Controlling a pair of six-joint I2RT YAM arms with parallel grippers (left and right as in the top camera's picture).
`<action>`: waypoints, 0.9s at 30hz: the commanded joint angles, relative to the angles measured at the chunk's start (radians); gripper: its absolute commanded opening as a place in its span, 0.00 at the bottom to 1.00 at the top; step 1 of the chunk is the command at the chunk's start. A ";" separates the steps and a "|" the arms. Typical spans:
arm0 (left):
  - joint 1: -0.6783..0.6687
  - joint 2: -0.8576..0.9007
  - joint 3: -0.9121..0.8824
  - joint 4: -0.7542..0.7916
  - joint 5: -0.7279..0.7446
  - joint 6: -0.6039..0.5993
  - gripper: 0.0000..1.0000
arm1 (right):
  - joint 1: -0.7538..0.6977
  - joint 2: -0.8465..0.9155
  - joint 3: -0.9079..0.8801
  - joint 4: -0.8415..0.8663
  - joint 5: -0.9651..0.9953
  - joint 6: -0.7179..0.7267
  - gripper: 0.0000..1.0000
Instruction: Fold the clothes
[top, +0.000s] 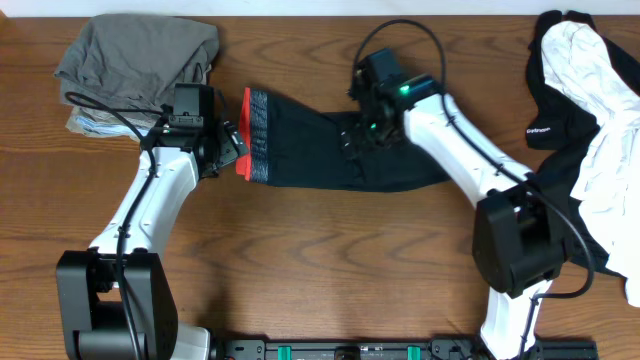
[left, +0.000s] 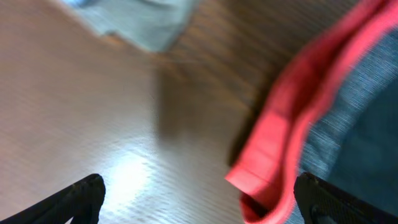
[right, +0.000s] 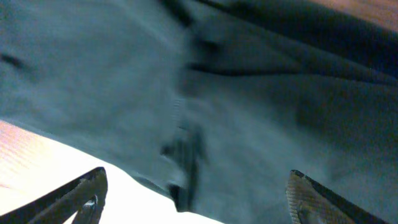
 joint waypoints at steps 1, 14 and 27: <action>0.003 0.028 0.018 0.026 0.155 0.154 0.98 | -0.049 -0.022 0.093 -0.054 0.019 -0.052 0.91; 0.113 0.262 0.077 0.126 0.515 0.356 0.98 | -0.093 -0.043 0.321 -0.308 0.101 -0.117 0.91; 0.142 0.430 0.127 0.127 0.781 0.439 0.98 | -0.092 -0.048 0.321 -0.317 0.101 -0.098 0.89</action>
